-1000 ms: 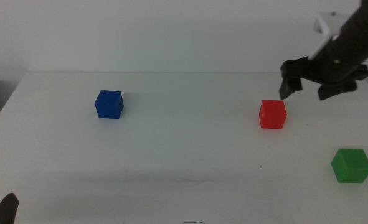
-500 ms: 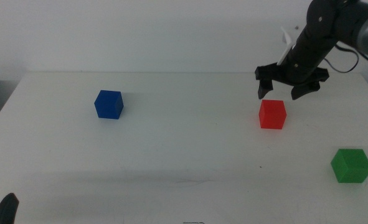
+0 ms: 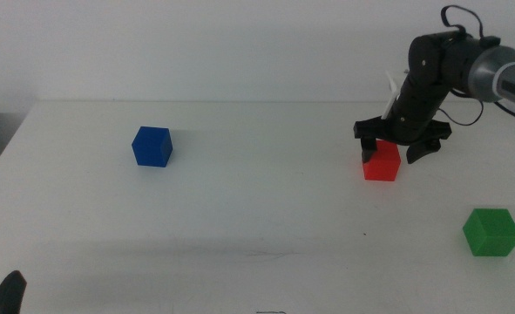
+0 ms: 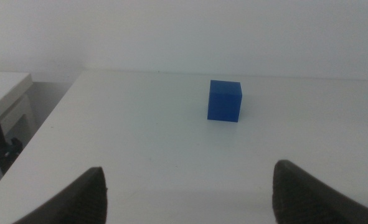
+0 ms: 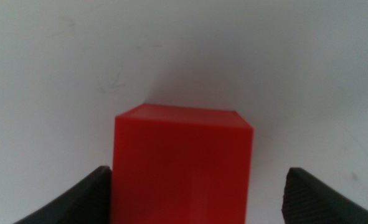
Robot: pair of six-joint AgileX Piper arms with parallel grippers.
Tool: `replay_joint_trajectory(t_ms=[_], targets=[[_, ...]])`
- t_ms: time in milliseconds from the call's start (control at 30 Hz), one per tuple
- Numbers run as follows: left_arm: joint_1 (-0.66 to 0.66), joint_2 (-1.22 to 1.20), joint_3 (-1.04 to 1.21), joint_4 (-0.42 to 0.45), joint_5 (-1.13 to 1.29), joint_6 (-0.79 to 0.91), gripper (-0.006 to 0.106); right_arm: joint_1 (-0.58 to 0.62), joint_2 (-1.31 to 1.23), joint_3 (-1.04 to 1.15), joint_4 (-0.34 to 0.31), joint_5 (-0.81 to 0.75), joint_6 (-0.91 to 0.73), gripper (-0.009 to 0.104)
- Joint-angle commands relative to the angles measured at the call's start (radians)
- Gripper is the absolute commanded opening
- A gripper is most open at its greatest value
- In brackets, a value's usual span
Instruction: Stack red cubes first, then green, then blue cubes in a specific spot.
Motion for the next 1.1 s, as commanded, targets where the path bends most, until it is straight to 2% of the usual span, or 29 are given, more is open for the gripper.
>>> replay_joint_trajectory(t_ms=[0, 100, 200, 267, 400, 533, 600, 800, 1067], targets=[[-0.003, -0.021, -0.004, -0.009, -0.073, -0.004, 0.088, -0.001, -0.051, -0.034, -0.011, -0.035, 0.006, 0.094], [-0.003, -0.021, -0.004, -0.009, -0.073, -0.004, 0.088, -0.001, -0.041, -0.034, -0.012, -0.056, 0.031, 0.09], [-0.003, -0.021, -0.004, -0.009, -0.073, -0.004, 0.088, -0.001, -0.04, -0.034, -0.014, -0.075, 0.056, 0.078], [-0.003, -0.021, -0.004, -0.009, -0.073, -0.004, 0.088, -0.001, -0.041, -0.034, -0.019, -0.085, 0.057, 0.06], [-0.003, -0.021, -0.004, -0.009, -0.073, -0.004, 0.088, 0.001, -0.042, -0.034, -0.03, -0.09, 0.028, 0.0], [-0.003, -0.021, -0.004, -0.009, -0.073, -0.004, 0.088, 0.03, -0.067, -0.033, -0.069, -0.07, 0.023, -0.001], [-0.003, -0.021, -0.004, -0.009, -0.073, -0.004, 0.088, 0.068, -0.086, -0.031, -0.115, -0.046, 0.043, -0.001], [-0.003, -0.021, -0.004, -0.009, -0.073, -0.004, 0.088, 0.233, -0.13, -0.03, -0.218, -0.023, 0.234, -0.001], [-0.003, -0.021, -0.004, -0.009, -0.073, -0.004, 0.088, 0.406, -0.129, -0.03, -0.208, -0.021, 0.361, -0.001]])
